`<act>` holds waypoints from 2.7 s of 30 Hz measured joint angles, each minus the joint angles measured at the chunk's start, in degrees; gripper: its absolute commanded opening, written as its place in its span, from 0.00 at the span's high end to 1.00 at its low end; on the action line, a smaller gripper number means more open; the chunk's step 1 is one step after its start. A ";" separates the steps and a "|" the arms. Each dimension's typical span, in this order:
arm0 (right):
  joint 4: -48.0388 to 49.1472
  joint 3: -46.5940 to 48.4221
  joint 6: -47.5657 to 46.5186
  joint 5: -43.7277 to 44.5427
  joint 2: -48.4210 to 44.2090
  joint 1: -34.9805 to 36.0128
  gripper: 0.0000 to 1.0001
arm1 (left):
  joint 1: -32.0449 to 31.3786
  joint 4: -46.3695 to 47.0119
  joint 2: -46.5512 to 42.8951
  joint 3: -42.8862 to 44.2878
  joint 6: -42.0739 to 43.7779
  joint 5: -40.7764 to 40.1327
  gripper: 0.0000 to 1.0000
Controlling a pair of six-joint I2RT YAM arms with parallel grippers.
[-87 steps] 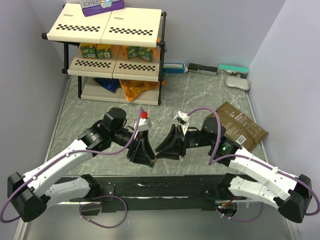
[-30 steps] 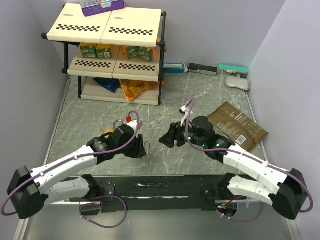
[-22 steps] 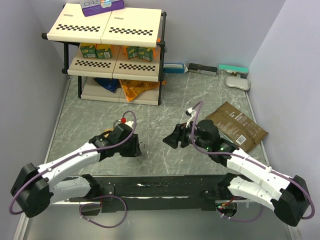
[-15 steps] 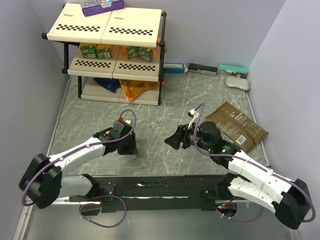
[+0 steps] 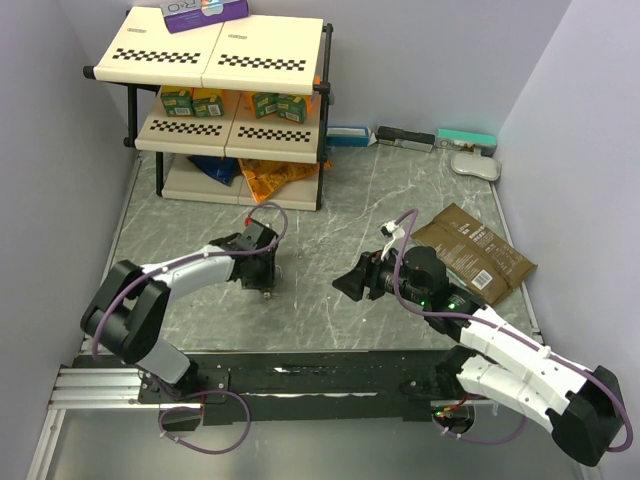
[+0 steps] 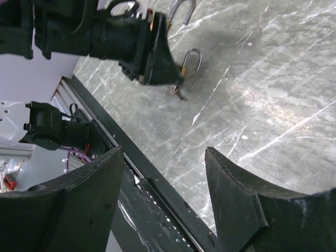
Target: Unlock with the key
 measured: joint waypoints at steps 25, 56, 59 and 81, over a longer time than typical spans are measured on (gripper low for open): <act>-2.14 -0.15 0.22 0.46 -2.54 -0.35 0.28 | 3.56 -0.76 9.25 8.90 5.25 -6.88 0.25; -12.72 -0.13 -4.20 -0.28 -10.60 -20.26 0.22 | 19.21 8.02 -33.83 1.77 6.82 -0.50 0.01; -15.67 -0.07 -5.31 1.07 -13.51 -20.98 0.22 | 19.39 8.59 -40.57 0.52 8.20 0.33 0.00; -20.85 1.36 -11.10 11.15 -28.70 -21.20 0.22 | 19.39 12.63 -60.04 -5.05 14.36 -1.68 0.01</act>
